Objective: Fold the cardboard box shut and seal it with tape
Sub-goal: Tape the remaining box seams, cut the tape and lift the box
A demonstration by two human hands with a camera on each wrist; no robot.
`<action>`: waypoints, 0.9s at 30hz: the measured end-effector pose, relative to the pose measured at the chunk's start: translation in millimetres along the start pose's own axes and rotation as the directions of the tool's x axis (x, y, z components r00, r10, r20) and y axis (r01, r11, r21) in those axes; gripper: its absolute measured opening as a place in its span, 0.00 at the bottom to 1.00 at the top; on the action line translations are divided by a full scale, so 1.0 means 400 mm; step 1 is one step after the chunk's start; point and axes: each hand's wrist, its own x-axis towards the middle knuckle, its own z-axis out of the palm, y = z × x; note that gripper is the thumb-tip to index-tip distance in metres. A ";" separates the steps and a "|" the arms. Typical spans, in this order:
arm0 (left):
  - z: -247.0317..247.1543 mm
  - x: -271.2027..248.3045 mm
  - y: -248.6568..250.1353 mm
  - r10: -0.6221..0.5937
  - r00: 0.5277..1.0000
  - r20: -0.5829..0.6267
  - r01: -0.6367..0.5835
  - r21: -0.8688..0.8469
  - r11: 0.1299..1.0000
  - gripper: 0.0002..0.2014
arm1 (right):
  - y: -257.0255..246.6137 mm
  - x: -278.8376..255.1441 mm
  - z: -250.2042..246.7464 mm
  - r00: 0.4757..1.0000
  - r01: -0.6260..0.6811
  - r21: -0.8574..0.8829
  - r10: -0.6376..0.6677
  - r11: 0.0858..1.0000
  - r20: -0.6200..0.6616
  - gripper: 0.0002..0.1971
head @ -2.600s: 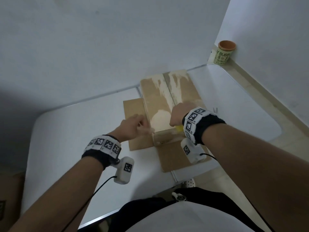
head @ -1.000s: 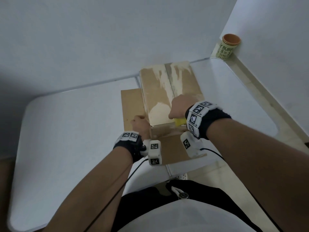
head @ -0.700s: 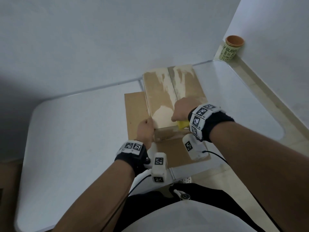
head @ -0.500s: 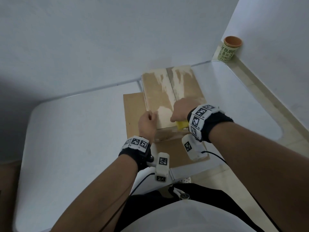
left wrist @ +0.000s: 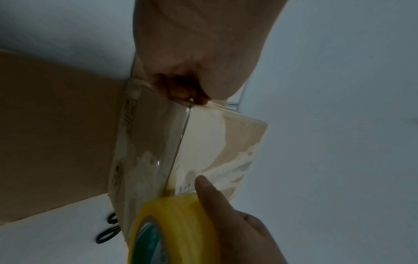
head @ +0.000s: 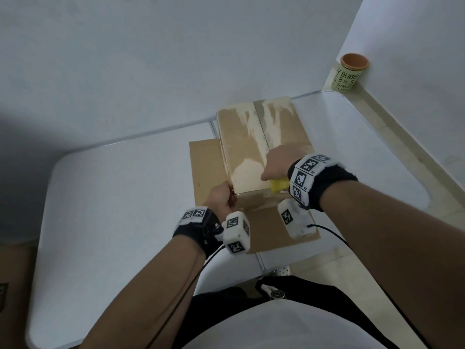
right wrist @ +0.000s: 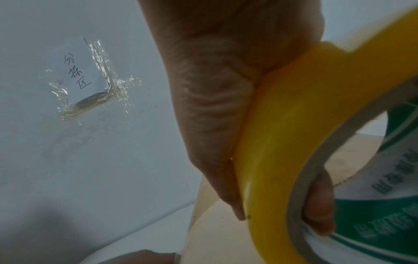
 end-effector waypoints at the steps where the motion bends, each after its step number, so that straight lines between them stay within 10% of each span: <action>1: 0.008 -0.007 0.005 0.014 1.000 0.005 -0.014 0.065 0.998 0.19 | 0.003 0.000 0.001 1.000 0.005 0.009 -0.005 1.000 -0.009 0.19; 8: 0.004 -0.006 0.081 0.388 0.922 0.009 -0.366 0.354 0.861 0.06 | 0.028 -0.009 -0.002 1.000 -0.007 0.105 0.007 0.994 0.006 0.24; 11: 0.019 -0.035 0.122 0.544 0.720 0.430 -0.688 0.542 0.483 0.07 | 0.057 -0.016 -0.010 0.998 -0.012 0.134 0.004 0.991 0.061 0.26; 14: 0.078 -0.040 0.122 0.199 0.625 0.755 -0.756 0.649 -0.088 0.11 | 0.074 -0.030 -0.017 0.996 0.027 0.108 -0.035 0.994 0.077 0.24; 17: 0.137 -0.018 0.091 0.073 0.643 0.763 -0.680 0.612 -0.403 0.19 | 0.086 -0.032 -0.009 0.998 0.040 0.103 -0.044 0.994 0.042 0.23; 27: 0.220 -0.031 0.097 0.037 0.768 0.639 -0.502 0.637 -0.586 0.14 | 0.166 -0.062 -0.004 0.958 -0.025 0.129 -0.012 0.991 0.286 0.45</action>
